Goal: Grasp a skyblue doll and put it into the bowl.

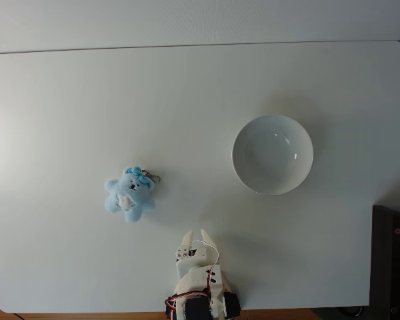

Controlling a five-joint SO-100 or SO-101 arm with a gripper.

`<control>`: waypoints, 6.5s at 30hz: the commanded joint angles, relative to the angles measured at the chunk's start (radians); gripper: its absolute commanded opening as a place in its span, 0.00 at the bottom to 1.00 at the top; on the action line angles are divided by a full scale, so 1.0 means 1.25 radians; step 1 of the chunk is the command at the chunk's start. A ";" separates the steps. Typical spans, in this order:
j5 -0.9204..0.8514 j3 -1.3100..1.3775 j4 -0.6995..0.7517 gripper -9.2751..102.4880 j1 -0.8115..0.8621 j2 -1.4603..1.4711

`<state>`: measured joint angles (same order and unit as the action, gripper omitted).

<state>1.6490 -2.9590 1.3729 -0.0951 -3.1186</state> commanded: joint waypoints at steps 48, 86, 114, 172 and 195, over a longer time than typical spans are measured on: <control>-0.004 0.004 0.009 0.15 0.005 -0.229; -0.004 0.017 -0.001 0.48 0.021 -0.231; 0.005 0.355 -0.142 0.87 0.119 -0.204; -0.004 0.877 -0.142 0.90 -0.200 1.091; -0.090 0.873 -0.279 0.91 -0.313 1.262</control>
<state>1.5447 -1.8776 1.0600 -0.4985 -1.5463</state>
